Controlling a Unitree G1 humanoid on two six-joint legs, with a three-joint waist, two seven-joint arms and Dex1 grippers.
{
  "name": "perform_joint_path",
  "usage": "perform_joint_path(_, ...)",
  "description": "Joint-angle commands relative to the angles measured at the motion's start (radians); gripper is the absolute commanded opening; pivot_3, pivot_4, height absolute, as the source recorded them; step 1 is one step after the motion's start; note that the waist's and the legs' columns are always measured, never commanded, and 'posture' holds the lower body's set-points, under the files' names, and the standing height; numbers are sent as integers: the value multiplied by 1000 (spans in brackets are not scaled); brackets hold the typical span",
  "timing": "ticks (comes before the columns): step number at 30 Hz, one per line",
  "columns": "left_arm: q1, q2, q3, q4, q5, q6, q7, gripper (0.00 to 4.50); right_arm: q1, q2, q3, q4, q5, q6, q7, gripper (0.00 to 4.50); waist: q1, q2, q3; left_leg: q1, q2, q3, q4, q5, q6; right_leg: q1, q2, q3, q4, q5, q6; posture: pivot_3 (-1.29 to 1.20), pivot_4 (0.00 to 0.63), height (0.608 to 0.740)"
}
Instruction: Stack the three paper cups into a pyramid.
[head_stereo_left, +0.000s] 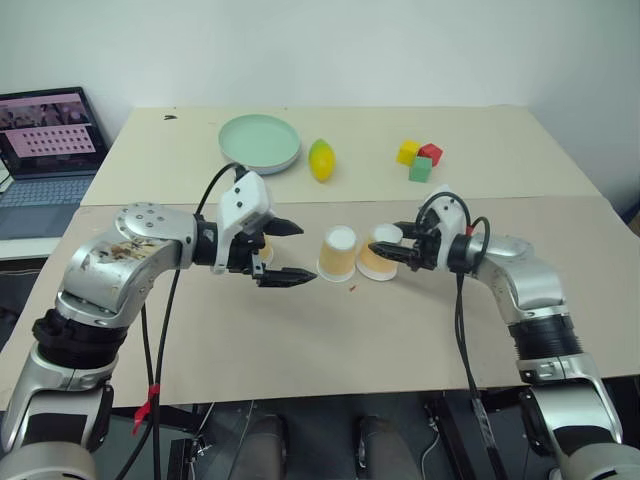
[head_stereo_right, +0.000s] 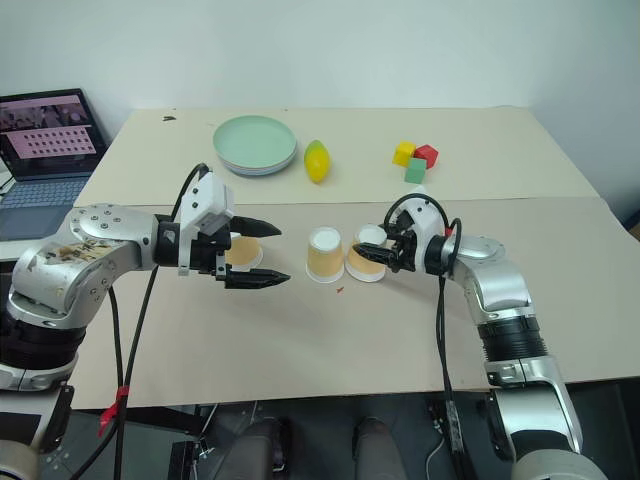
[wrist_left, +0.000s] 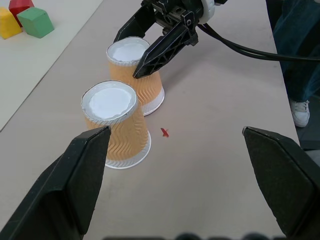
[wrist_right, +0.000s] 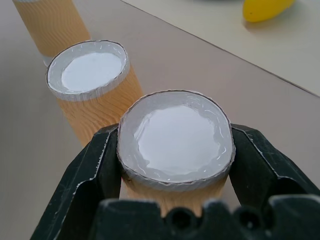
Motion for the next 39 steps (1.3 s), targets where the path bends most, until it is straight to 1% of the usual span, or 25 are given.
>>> perform_joint_path(1, -7, 11, 30, -24, -5, -4, 4, 4500, -16, 1, -27, -23, 8, -12, -6, 3903, 0, 0, 0, 0, 0, 0, 0, 0, 0, 0, 0, 0, 0, 0, 0, 0, 150, 739)
perform_joint_path(2, -7, 11, 30, -23, -6, -4, 4, 4500, -13, 3, -30, -26, 7, -13, -13, 4278, 0, 0, 0, 0, 0, 0, 0, 0, 0, 0, 0, 0, 0, 0, 0, 0, 150, 739)
perform_joint_path(3, -7, 9, 29, -23, -8, -3, 3, 4500, -11, 5, -36, -33, 15, -4, -16, 4458, 0, 0, 0, 0, 0, 0, 0, 0, 0, 0, 0, 0, 0, 0, 0, 0, 150, 739)
perform_joint_path(6, -8, 7, 25, -24, -7, -5, 3, 4500, -3, -8, -51, -67, 49, 39, 4, 4458, 0, 0, 0, 0, 0, 0, 0, 0, 0, 0, 0, 0, 0, 0, 0, 0, 150, 739)
perform_joint_path(10, -13, 3, 21, -19, -5, -7, 3, 4500, 12, -57, -93, -144, 134, 128, 66, 4458, 1, 0, 0, 0, 0, 0, 0, 0, 0, 0, 0, 0, 0, 0, -1, 0, 150, 739)
perform_joint_path(14, -14, 1, 22, -19, -7, -4, 4, 4500, 66, -167, -182, -260, 249, 204, 156, 4458, 7, 0, 0, -1, 0, 0, 0, 0, 0, 0, 0, -1, 0, 0, 0, 0, 150, 739)
perform_joint_path(16, -14, 1, 23, -19, -8, -2, 4, 4500, 78, -203, -242, -296, 313, 242, 176, 4458, 8, 0, 0, -1, 0, 0, 0, 0, 0, 0, -1, -1, -1, 0, 0, 0, 150, 739)
perform_joint_path(18, -14, 1, 23, -17, -7, -3, 5, 4500, 81, -229, -289, -302, 346, 249, 173, 4458, 6, 0, 0, -1, 0, 0, 0, 0, 0, 0, 0, -1, -1, 0, 0, 0, 150, 739)
perform_joint_path(21, -15, -2, 25, -15, -9, -2, 7, 4500, 78, -263, -352, -283, 369, 244, 159, 4458, 0, 0, 0, 0, 1, 0, 0, 0, 0, 1, 0, -1, -1, -1, 1, 0, 150, 739)
perform_joint_path(24, -16, -3, 27, -16, -12, 1, 9, 4500, 90, -294, -374, -277, 361, 220, 160, 4458, 0, 0, 0, 0, 1, 0, 0, 0, 0, 0, 0, -1, -1, -1, 0, 0, 150, 739)
perform_joint_path(28, -14, -7, 58, -9, -23, 10, 30, 4500, 97, -335, -361, -321, 383, 221, 209, 4458, 2, 0, 0, 0, 0, 0, 0, 0, 0, 0, 0, -1, -1, -1, 0, 0, 150, 739)
perform_joint_path(31, -27, -23, 124, 21, -50, 30, 69, 4500, 32, -309, -335, -346, 418, 240, 199, 4458, -2, 0, 0, 0, 0, 0, 0, 0, 0, 0, 0, -1, -1, -1, 0, 0, 150, 739)
perform_joint_path(33, -44, -21, 190, 55, -69, 41, 99, 4500, -19, -281, -307, -362, 446, 249, 202, 4458, -7, 0, 1, 0, 1, 0, 0, 0, 0, 0, 0, 0, 0, -1, 0, 0, 150, 739)
perform_joint_path(36, -56, 15, 276, 113, -59, 30, 138, 4500, -100, -221, -253, -353, 465, 254, 194, 4458, -9, -1, 1, 1, 2, -1, 0, 0, 0, 0, 2, 0, 1, -1, 0, 0, 150, 739)
perform_joint_path(39, -39, 47, 327, 132, -50, 24, 164, 4500, -161, -168, -209, -316, 450, 241, 186, 4458, -7, -1, 1, 1, 2, -1, -1, 0, 0, 0, 1, -1, 1, -2, 0, 0, 150, 739)
